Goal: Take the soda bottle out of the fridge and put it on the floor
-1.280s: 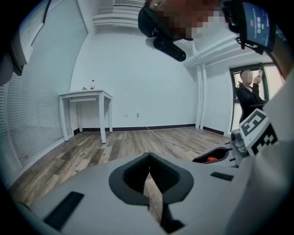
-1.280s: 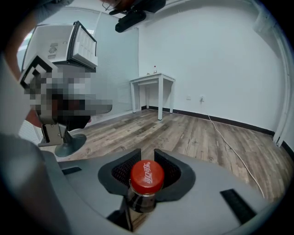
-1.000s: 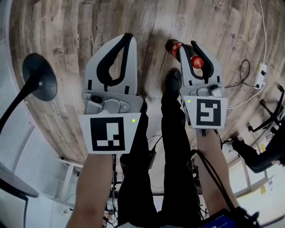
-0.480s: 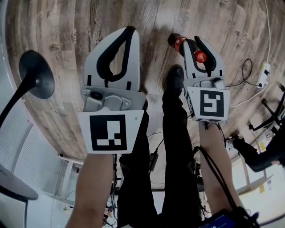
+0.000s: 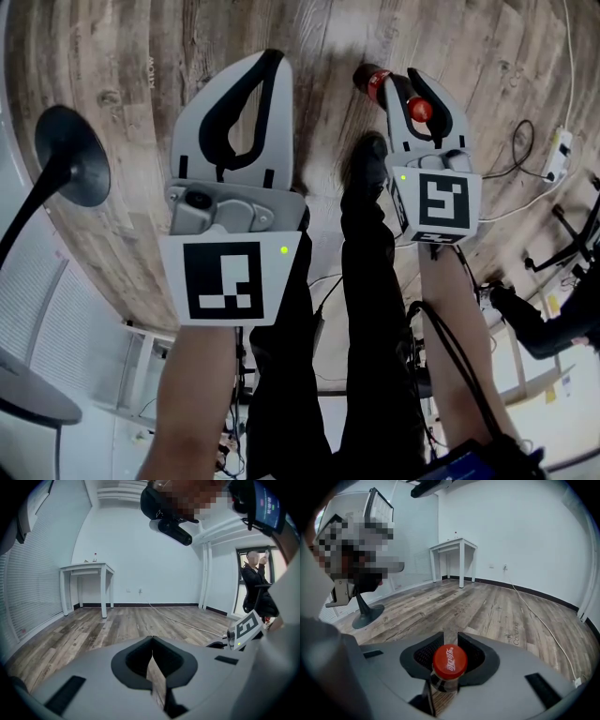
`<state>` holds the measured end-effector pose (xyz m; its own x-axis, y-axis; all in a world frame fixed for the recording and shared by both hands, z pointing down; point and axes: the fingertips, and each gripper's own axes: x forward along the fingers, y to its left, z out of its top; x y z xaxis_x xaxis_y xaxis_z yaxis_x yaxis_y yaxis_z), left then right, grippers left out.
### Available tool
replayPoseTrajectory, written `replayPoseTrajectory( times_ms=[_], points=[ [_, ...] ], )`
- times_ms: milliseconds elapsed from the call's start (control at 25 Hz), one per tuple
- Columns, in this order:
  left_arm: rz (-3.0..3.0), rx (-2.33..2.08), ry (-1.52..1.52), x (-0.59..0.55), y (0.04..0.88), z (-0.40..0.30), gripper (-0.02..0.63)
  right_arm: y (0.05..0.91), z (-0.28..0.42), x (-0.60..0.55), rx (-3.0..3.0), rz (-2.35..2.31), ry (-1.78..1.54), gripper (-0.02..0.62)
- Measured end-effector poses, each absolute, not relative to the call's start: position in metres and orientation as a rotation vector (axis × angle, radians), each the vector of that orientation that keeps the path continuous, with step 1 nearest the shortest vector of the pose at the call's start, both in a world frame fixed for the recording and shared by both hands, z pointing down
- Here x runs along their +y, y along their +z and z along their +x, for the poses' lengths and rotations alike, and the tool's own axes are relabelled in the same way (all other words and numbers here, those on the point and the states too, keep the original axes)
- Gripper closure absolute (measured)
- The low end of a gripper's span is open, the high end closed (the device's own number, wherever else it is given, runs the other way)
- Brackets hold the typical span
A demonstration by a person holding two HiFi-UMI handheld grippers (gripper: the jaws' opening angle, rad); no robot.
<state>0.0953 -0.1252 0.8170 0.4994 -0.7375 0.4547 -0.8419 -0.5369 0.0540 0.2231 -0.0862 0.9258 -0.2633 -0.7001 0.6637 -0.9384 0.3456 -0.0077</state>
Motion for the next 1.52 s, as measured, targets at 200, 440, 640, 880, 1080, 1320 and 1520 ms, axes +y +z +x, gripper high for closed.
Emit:
replayPoseTrajectory(
  times_ms=[200,440,640,880,1080,1320,1520],
  points=[
    [2.478,-1.322,0.574,-0.126,0.825,0.097,0.589,0.938,0.225,-0.089,-2.034,1.405,0.559,0.488],
    [2.468,-1.318,0.573,-0.128,0.831,0.1,0.589,0.952,0.224,-0.091,-2.024,1.392,0.58,0.486],
    [2.47,-1.324,0.563,-0.133,0.83,0.101,0.589,0.966,0.218,-0.089,-2.024,1.344,0.597,0.479],
    [2.475,-1.321,0.548,-0.132,0.827,0.102,0.589,0.958,0.21,-0.093,-2.047,1.339,0.557,0.491],
    [2.473,-1.316,0.541,-0.131,0.823,0.102,0.589,0.955,0.208,-0.105,-2.036,1.332,0.513,0.495],
    [2.485,-1.313,0.534,-0.131,0.816,0.101,0.589,0.955,0.211,-0.1,-2.017,1.336,0.51,0.471],
    [2.485,-1.334,0.529,-0.133,0.81,0.096,0.589,0.946,0.209,-0.104,-2.033,1.352,0.495,0.468]
  ],
)
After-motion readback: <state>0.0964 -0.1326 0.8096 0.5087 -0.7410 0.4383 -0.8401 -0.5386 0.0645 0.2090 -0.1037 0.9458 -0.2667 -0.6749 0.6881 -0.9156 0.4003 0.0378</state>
